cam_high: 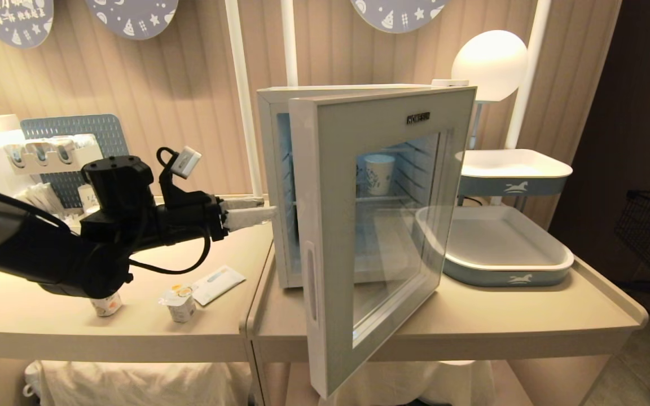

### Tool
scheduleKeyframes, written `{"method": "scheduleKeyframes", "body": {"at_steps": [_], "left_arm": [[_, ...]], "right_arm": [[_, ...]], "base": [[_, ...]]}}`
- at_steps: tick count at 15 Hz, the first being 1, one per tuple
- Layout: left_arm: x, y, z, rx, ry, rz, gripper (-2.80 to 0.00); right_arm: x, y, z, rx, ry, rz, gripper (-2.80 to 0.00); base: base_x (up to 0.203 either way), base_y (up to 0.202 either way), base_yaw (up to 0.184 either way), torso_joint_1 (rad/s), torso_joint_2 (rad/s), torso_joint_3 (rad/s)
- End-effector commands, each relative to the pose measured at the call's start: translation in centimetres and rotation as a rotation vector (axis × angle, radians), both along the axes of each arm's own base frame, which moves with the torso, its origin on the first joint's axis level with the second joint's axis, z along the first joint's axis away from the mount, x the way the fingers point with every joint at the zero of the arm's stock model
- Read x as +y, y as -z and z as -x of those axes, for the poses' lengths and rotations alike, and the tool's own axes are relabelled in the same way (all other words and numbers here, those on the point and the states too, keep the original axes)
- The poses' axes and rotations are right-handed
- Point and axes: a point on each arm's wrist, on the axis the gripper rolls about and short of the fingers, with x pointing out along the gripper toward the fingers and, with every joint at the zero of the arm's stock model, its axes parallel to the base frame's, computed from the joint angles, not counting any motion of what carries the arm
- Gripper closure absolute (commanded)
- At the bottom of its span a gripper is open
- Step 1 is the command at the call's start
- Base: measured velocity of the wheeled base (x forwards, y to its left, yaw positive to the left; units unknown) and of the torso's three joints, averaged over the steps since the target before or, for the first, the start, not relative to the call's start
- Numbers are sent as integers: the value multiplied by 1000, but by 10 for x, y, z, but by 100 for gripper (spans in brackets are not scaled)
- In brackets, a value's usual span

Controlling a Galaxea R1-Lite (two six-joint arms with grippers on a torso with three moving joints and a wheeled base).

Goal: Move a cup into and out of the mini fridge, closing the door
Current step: Open the freezer door

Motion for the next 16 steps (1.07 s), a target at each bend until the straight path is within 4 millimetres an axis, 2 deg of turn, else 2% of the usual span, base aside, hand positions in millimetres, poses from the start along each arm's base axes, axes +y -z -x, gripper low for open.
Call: {"method": "scheduleKeyframes", "body": {"at_steps": [1,3,4,5,11,16], "left_arm": [[-5,7,-1,15,18,-1,-280],[-8,10,-1,22,26,-3,-280],[-8,12,0,22,27,-7,-167],[-8,17,1,7,29,-23,0],[-28,28,11,32,90,-36,0],[-60,47,39,62,203,-75,0]], "right_arm": [[0,0,0,0,0,0,0],[0,0,0,0,0,0,0],[0,0,0,0,0,0,0],[0,0,0,0,0,0,0],[0,0,0,0,0,0,0],[0,0,0,0,0,0,0]], "base": [[0,0,0,0,0,0],[0,0,0,0,0,0],[0,0,0,0,0,0],[0,0,0,0,0,0],[0,0,0,0,0,0],[0,0,0,0,0,0]]}}
